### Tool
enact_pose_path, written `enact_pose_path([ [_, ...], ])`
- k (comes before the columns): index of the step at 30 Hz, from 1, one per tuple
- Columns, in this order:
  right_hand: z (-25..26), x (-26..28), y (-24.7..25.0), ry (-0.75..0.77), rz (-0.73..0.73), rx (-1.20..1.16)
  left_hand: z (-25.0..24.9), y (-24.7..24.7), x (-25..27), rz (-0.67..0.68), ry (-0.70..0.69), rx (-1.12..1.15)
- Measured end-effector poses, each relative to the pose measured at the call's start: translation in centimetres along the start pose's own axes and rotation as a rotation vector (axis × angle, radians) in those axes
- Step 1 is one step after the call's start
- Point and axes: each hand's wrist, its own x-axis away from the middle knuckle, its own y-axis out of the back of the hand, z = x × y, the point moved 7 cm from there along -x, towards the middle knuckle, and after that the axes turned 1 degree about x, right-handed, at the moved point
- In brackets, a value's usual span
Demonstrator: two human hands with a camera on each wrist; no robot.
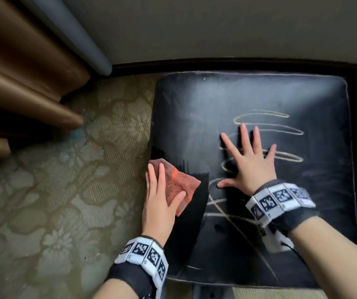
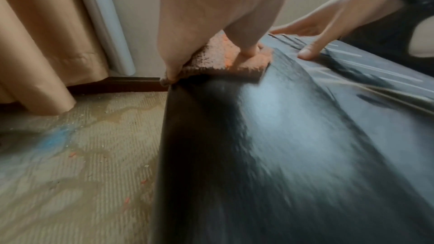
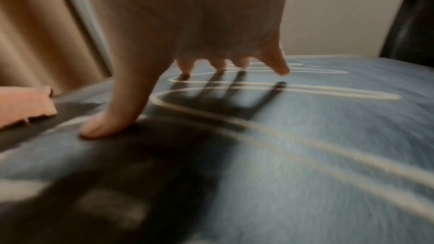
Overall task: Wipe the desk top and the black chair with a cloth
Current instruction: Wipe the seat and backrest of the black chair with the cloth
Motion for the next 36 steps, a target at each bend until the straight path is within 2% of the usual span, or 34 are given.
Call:
enact_pose_path([
  [2,-0.3,-0.9,-0.1,0.031,0.059,0.031,-1.2,0.4,-2.0,-0.009,-0.010,-0.050],
  [7,-0.2,-0.9,-0.7,0.049,0.052,0.051,-5.0,0.5,-8.5,-0.071,-0.004,-0.087],
  [10,-0.1,-1.0,-0.6,0.058,0.038,0.041,-4.5,-0.1,-6.2,-0.126,-0.018,-0.071],
  [12,-0.2,-0.9,-0.7,0.063,0.037,0.037,-3.4,-1.0,-2.6,-0.118,-0.040,-0.073],
  [15,-0.1,-0.8,-0.7,0.079,0.044,0.046,-1.7,-1.9,0.6,-0.085,0.013,-0.117],
  [18,-0.1,-0.8,-0.7,0.093,0.044,0.049,-2.4,-1.4,-2.0,-0.096,0.041,-0.165],
  [24,-0.2,-1.0,-0.7,0.078,0.026,0.030,-5.6,1.7,-11.9,-0.103,0.110,-0.049],
  [26,-0.2,-0.9,-0.8,0.068,0.012,0.013,-5.6,1.6,-11.7,-0.119,0.083,-0.030],
  [28,-0.2,-1.0,-0.6,0.063,-0.011,0.005,-5.1,1.2,-9.3,-0.141,0.036,-0.020],
  [32,-0.2,-0.9,-0.6,0.060,0.037,0.023,-4.4,-0.4,-5.0,-0.102,-0.043,-0.099],
  [34,0.1,-0.9,-0.4,0.062,0.048,0.041,-4.4,-0.4,-5.8,-0.083,-0.023,-0.140],
  [36,0.0,-1.4,1.5,0.078,-0.025,0.053,-4.8,0.2,-7.4,-0.061,-0.002,-0.138],
])
